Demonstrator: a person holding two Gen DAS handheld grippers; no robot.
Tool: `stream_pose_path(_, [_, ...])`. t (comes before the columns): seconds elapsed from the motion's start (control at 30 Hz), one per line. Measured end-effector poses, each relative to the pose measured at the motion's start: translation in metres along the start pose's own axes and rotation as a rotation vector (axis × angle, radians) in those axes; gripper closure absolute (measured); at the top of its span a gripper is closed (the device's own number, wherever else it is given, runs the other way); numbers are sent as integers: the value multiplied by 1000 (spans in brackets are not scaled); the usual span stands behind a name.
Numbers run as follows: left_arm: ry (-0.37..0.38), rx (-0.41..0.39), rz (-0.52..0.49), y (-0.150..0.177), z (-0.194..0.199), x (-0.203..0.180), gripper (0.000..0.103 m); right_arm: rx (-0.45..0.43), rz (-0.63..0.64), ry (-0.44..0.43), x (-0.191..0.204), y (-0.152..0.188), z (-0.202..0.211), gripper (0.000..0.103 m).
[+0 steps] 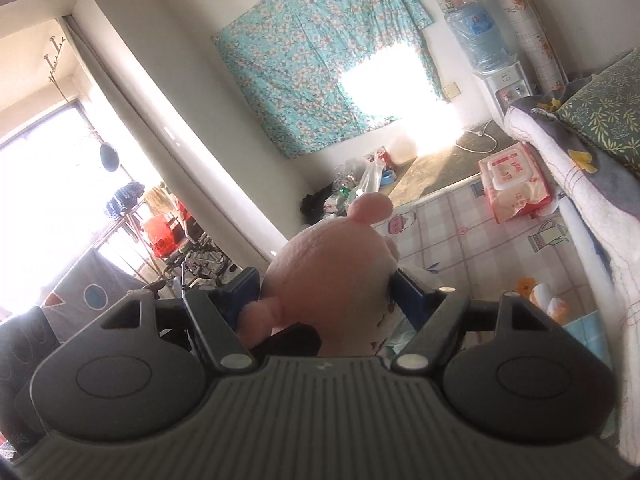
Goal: Organize soft objects
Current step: 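Lift the pink plush toy with the right tool over the box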
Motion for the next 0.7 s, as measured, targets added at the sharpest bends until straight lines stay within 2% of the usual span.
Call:
stream_pose_path(0.13, [-97,20,35,11,29,34,42,99,-22,-104,43,22,-39,28])
stream_pose_path(0.33, [-208,77,90,29,67,80,46,257,-57,-198,91,55,-99,26])
stream_pose_path(0.57, [-250,194,229,61,96,137,50,440,-57,-224,125,95,-156,24])
stream_pose_path(0.7, [-239,285,314,90,106,164,50,545,-46,-202,138,123,-183,22])
Point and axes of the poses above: each gripper's, at about its wrist camera, not at the fingertips, and z roughly against the way its jaws point, x to its left, y to its underside, the point moved 3 cm from there along -z, roughly the way its jaws point, and after that the axes turned 1 degree about -z, right-handed, at the moved point
